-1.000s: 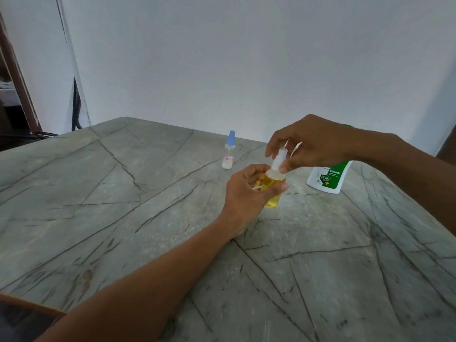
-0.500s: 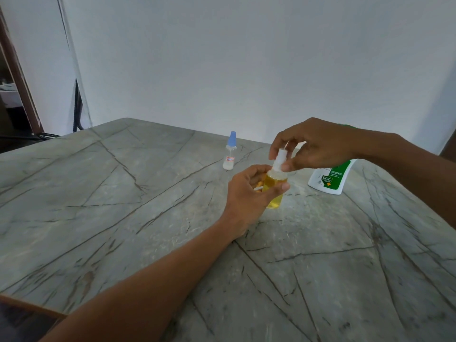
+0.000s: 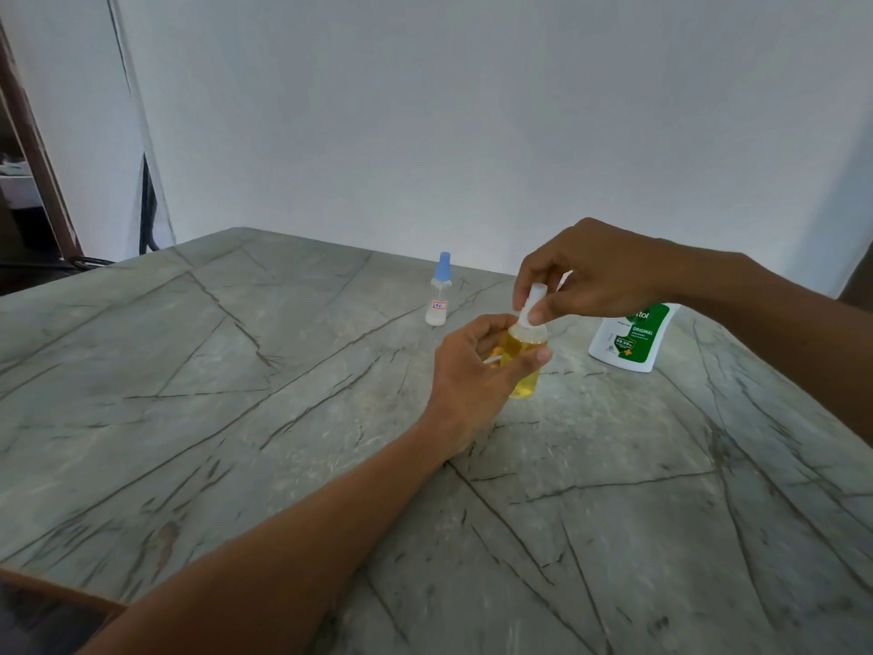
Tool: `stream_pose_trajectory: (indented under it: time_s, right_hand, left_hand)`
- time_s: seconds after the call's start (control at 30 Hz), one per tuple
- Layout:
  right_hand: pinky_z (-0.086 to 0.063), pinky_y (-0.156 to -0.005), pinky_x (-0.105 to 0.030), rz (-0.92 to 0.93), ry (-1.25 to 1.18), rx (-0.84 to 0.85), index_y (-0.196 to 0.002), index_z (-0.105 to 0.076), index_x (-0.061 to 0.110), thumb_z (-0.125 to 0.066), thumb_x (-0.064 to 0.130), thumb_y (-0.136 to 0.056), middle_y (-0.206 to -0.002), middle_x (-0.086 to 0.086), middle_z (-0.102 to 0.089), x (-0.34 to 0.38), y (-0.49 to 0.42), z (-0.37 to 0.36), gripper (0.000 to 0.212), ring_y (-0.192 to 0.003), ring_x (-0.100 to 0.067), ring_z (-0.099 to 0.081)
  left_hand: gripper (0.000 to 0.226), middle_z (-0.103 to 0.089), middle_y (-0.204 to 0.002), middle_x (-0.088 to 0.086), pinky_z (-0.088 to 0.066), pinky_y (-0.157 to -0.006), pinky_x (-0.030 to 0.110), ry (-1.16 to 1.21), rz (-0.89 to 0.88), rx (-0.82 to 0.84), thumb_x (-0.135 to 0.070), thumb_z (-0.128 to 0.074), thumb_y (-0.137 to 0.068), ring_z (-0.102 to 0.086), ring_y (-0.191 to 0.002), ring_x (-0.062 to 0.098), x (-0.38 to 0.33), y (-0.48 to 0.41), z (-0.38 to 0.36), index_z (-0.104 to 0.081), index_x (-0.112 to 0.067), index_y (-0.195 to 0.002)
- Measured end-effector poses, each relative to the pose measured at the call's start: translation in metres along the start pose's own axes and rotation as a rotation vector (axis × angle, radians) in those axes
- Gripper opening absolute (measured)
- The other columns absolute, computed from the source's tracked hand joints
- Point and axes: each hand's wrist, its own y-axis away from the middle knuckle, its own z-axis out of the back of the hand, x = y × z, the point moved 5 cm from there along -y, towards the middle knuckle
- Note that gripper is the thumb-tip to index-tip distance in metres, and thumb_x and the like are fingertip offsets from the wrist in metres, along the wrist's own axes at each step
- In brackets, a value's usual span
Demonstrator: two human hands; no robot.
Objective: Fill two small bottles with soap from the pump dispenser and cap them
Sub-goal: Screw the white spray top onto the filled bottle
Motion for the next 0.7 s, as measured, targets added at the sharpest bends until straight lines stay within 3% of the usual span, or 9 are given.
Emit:
stream_pose_trajectory:
  time_s: [0.13,0.23,0.47,0.6,0.7]
  right_hand:
    - [-0.044,-0.059,-0.019,-0.019,0.126,-0.083,-0.083,-0.068,0.023,-0.061,0.062,-0.074,-0.069,0.005,-0.067,-0.004,-0.003,-0.003,0.041,-0.064,-0.009,-0.063]
    - [-0.05,-0.065,-0.021,-0.01,0.034,-0.101,-0.101,-0.062,0.026,-0.057,0.068,-0.068,-0.076,0.009,-0.067,-0.003,0.003,-0.001,0.053,-0.071,-0.006,-0.064]
    - [-0.053,-0.067,-0.027,0.003,0.019,-0.127,-0.089,-0.072,0.026,-0.065,0.05,-0.082,-0.076,0.012,-0.069,-0.005,-0.001,-0.008,0.026,-0.071,-0.007,-0.064]
    - [-0.043,-0.058,-0.011,-0.007,0.007,-0.226,-0.084,-0.072,0.025,-0.062,0.053,-0.082,-0.069,0.012,-0.067,-0.002,-0.002,-0.014,0.03,-0.066,-0.003,-0.062]
    - [-0.041,-0.056,-0.008,-0.036,-0.014,-0.297,-0.082,-0.072,0.021,-0.065,0.049,-0.083,-0.063,0.013,-0.063,0.0,-0.002,-0.017,0.029,-0.062,0.002,-0.059]
  left_hand:
    - [0.045,-0.074,-0.107,-0.006,-0.057,-0.092,0.038,0.019,0.005,-0.023,-0.031,-0.084,-0.074,-0.07,-0.099,0.007,0.001,-0.001,0.003,-0.066,-0.021,-0.114]
    - [0.052,-0.073,-0.111,-0.007,-0.057,-0.093,0.035,-0.008,0.013,-0.026,-0.035,-0.083,-0.074,-0.069,-0.102,0.006,0.001,-0.004,0.005,-0.064,-0.02,-0.119]
    - [0.045,-0.073,-0.109,-0.007,-0.058,-0.091,0.038,-0.023,-0.009,-0.004,-0.034,-0.082,-0.075,-0.07,-0.101,0.007,-0.003,-0.001,0.002,-0.065,-0.021,-0.115]
    - [0.048,-0.073,-0.111,-0.005,-0.057,-0.093,0.038,-0.026,-0.007,-0.033,-0.034,-0.081,-0.076,-0.069,-0.103,0.008,-0.004,-0.002,0.005,-0.065,-0.019,-0.118]
    - [0.049,-0.072,-0.112,-0.005,-0.056,-0.095,0.036,-0.027,-0.007,-0.061,-0.032,-0.082,-0.076,-0.068,-0.104,0.008,-0.007,-0.002,0.008,-0.064,-0.019,-0.121]
